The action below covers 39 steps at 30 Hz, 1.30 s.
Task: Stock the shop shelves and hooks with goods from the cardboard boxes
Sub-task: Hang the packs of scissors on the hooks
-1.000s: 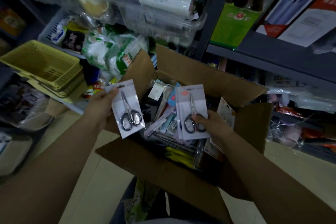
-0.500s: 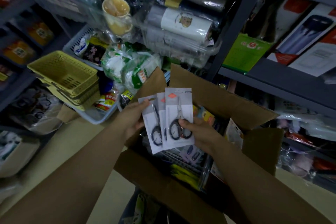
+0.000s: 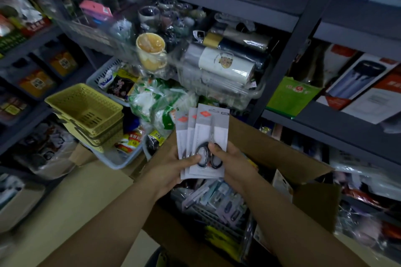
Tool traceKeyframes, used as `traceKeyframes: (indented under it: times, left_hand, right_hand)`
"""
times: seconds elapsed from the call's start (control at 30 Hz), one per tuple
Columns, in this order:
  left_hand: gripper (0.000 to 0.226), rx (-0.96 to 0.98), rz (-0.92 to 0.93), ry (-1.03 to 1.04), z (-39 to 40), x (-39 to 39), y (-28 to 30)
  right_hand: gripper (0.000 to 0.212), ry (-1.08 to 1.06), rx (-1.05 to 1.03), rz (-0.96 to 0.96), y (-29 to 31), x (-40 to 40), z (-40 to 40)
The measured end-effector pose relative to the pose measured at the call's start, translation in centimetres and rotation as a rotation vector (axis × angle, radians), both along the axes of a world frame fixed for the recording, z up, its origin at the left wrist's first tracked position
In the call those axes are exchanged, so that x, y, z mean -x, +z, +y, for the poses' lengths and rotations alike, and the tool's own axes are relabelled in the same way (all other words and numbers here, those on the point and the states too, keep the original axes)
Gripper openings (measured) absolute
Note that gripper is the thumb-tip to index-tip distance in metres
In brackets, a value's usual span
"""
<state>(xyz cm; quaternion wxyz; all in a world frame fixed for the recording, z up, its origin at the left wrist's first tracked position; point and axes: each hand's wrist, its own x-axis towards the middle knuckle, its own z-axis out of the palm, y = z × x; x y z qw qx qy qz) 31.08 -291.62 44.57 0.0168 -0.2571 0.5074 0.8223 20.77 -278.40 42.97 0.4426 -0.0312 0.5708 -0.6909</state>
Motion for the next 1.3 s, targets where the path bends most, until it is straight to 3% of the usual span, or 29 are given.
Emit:
traceKeyframes:
  times: [0.17, 0.43, 0.57, 0.9, 1.0, 1.3]
  left_hand:
    - [0.055, 0.000, -0.024, 0.063, -2.4, 0.1, 0.8]
    - [0.056, -0.070, 0.117, 0.232, -12.1, -0.8, 2.8]
    - [0.036, -0.056, 0.156, 0.291, -20.4, -1.9, 4.9]
    - [0.034, 0.250, 0.280, 0.303, -38.6, -3.1, 12.8]
    - [0.034, 0.227, 0.283, 0.313, -40.7, -2.1, 13.9]
    - [0.033, 0.150, 0.361, 0.198, -40.5, 2.3, 16.0]
  right_hand:
    - [0.038, 0.017, -0.004, 0.065, 1.2, -0.1, -2.7]
    - [0.039, -0.042, 0.038, 0.290, 4.7, -0.6, -13.7]
    - [0.033, -0.079, 0.014, 0.383, 6.9, -1.7, -22.3]
    - [0.034, -0.115, 0.083, 0.426, 13.6, -2.5, -38.7]
    - [0.042, -0.128, 0.082, 0.426, 14.7, -1.8, -40.6]
    - [0.029, -0.225, 0.118, 0.483, 17.4, 1.9, -41.3]
